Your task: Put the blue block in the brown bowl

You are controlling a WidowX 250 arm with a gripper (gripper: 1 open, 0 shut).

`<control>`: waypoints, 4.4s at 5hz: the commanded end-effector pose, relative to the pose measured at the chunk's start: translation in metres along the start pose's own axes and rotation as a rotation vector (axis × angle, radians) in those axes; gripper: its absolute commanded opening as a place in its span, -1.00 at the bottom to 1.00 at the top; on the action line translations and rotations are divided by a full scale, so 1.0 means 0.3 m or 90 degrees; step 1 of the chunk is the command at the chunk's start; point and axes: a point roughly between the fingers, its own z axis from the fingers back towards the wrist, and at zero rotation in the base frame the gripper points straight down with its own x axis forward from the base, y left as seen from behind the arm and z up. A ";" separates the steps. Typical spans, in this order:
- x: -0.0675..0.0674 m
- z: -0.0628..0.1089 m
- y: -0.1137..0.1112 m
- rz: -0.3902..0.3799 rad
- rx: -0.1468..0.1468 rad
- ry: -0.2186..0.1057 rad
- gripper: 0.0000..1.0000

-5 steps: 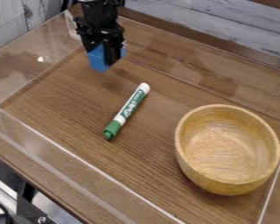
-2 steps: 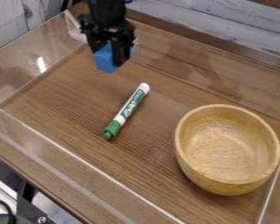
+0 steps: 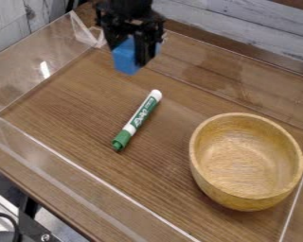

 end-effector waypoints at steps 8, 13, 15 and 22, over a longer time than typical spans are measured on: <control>-0.225 0.090 -0.584 0.000 0.008 -0.047 -1.00; -0.247 -0.022 -0.594 0.005 0.008 -0.079 -1.00; -0.231 -0.034 -0.572 0.010 -0.011 -0.092 -1.00; -0.153 0.065 -0.480 0.046 -0.017 -0.105 1.00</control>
